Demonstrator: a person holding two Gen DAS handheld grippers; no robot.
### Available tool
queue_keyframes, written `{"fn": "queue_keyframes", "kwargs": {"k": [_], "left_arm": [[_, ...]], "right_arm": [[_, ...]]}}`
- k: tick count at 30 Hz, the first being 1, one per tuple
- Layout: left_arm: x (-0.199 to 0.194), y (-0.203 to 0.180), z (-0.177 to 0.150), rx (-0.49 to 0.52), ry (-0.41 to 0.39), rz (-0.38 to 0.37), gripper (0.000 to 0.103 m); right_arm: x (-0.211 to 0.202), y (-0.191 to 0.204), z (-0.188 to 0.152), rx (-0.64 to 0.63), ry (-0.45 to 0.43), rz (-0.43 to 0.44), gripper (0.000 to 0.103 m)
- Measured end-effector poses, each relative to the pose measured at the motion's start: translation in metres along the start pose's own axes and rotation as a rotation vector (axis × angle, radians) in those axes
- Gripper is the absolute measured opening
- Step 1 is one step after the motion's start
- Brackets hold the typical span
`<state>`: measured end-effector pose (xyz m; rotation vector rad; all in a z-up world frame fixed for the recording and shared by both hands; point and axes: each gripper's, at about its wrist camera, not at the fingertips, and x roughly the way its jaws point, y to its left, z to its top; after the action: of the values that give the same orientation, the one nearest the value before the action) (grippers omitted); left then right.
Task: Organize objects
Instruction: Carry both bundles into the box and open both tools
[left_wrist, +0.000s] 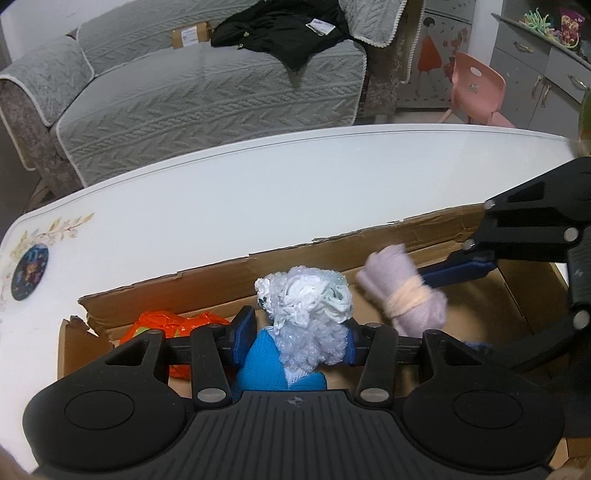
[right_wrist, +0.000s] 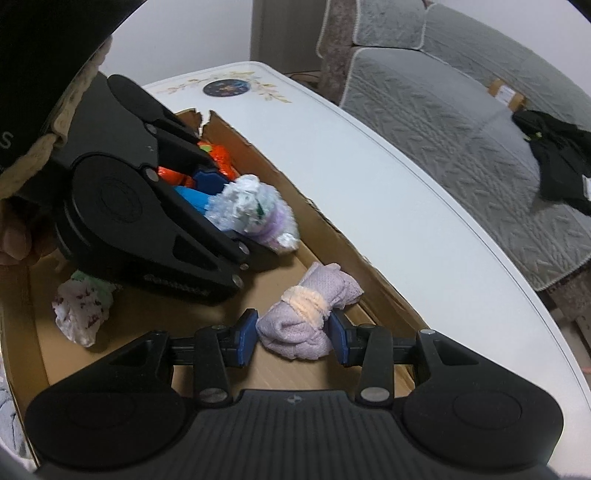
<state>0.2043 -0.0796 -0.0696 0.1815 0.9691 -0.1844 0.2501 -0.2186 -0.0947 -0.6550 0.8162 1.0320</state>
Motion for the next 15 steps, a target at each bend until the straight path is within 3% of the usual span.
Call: {"fn": "queue_keyframes", "kwargs": {"k": [15], "left_arm": [[-0.016, -0.003, 0.002, 0.02, 0.009, 0.007, 0.071]], "right_arm": [[-0.01, 0.004, 0.0, -0.023, 0.026, -0.028, 0.045]]}}
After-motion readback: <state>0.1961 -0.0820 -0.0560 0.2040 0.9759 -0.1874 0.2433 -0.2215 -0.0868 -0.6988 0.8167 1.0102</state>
